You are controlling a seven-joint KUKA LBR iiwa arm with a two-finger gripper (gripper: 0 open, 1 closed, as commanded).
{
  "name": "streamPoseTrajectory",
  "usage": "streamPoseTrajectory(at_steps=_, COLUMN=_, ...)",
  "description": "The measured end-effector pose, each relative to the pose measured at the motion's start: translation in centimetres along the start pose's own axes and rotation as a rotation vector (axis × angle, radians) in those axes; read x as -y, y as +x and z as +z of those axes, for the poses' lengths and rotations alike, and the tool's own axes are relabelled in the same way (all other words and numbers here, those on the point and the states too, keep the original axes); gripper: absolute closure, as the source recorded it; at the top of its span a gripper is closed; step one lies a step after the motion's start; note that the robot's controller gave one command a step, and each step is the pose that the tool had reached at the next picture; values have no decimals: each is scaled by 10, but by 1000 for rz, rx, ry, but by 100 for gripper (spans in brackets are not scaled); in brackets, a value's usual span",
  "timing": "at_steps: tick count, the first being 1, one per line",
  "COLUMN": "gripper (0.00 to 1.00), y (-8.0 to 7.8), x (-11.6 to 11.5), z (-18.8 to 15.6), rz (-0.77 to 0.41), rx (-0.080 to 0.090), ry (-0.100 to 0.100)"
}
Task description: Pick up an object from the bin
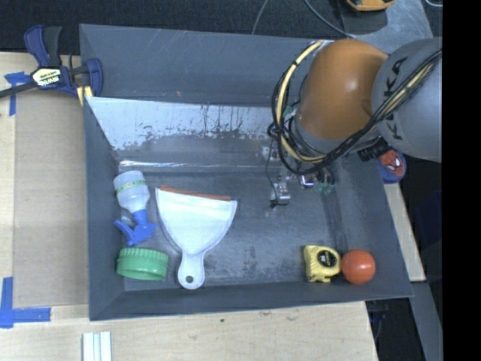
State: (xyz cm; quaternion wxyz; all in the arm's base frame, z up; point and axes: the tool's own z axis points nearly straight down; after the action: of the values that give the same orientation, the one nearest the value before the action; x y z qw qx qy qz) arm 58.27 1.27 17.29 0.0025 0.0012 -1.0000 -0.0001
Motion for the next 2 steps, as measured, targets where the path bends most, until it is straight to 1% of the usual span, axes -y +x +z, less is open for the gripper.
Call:
streamPoseTrajectory(at_steps=1, gripper=0, y=35, x=-10, z=46, rz=-23, rx=-5, ry=0)
streamPoseTrajectory(at_steps=2, gripper=0, y=9, x=-7, z=-50, rz=-19, rx=8, ry=0)
